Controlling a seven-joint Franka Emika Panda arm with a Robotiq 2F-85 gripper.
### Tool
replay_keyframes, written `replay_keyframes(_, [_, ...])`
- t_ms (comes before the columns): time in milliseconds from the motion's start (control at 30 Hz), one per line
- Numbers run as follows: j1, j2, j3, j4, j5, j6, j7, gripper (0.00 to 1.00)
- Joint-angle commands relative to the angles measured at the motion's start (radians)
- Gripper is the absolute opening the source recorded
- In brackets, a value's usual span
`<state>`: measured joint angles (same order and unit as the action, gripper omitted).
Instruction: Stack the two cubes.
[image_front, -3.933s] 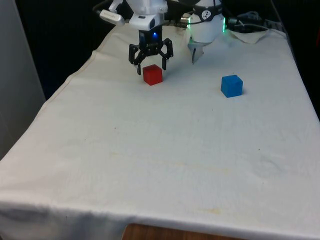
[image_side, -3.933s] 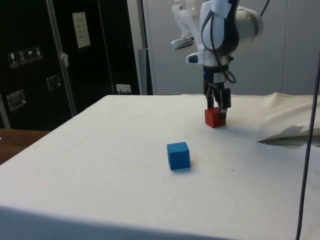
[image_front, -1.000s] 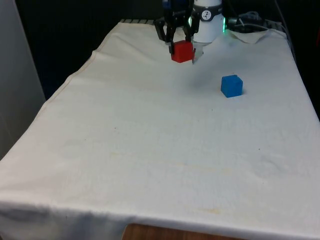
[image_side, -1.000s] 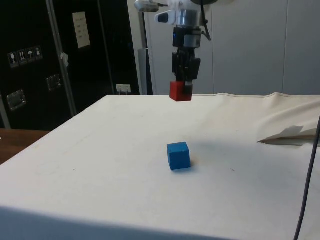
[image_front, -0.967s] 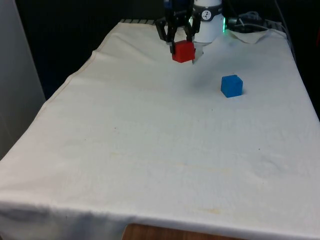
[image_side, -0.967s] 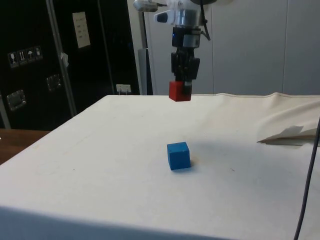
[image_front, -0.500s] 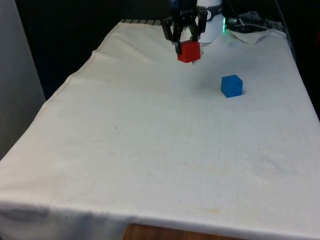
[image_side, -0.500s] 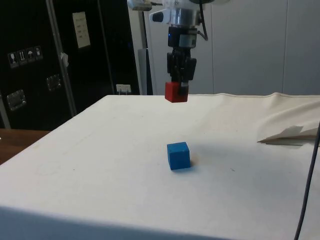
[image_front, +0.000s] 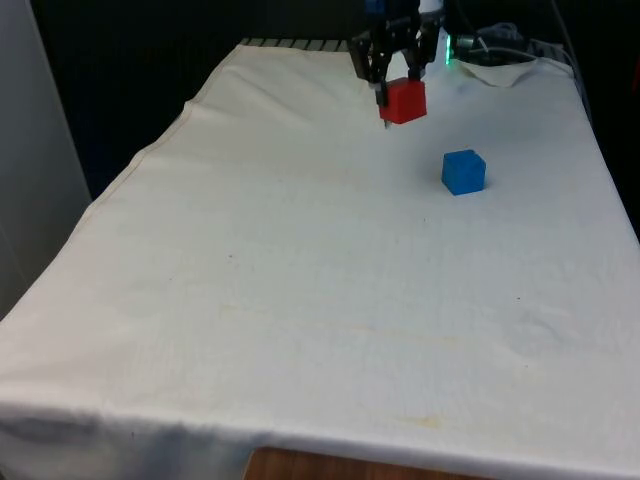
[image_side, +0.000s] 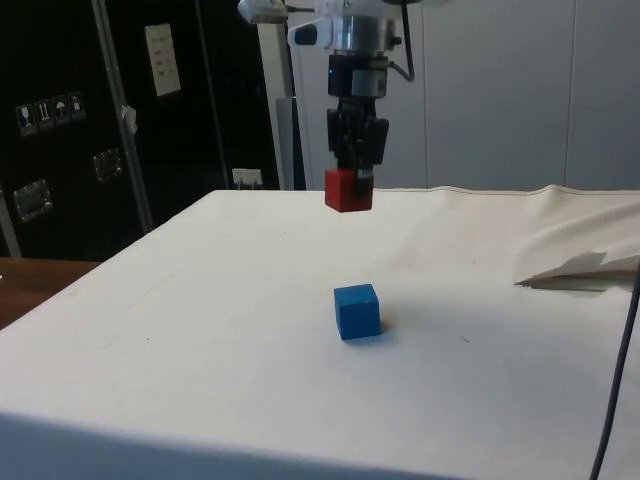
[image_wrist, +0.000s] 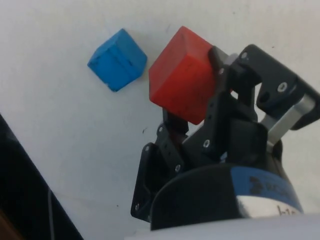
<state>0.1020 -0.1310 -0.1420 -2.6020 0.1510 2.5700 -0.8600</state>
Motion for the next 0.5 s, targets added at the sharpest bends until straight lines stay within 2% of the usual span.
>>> replay_keyframes(0, [-0.004,0.005,0.008,0.003,-0.027,-0.007,0.030,0.03])
replay_keyframes(100, [-0.004,0.007,0.032,0.007,-0.034,-0.032,0.056,0.03])
replay_keyframes(133, [0.000,0.000,0.024,0.003,-0.003,-0.022,0.026,0.03])
replay_keyframes(167, [-0.004,0.007,0.037,0.008,-0.036,-0.038,0.063,0.03])
replay_keyframes(433, [-0.001,0.008,0.087,0.022,-0.047,-0.089,0.122,0.03])
replay_keyframes(467, [0.001,0.001,0.082,0.016,-0.022,-0.082,0.096,0.03])
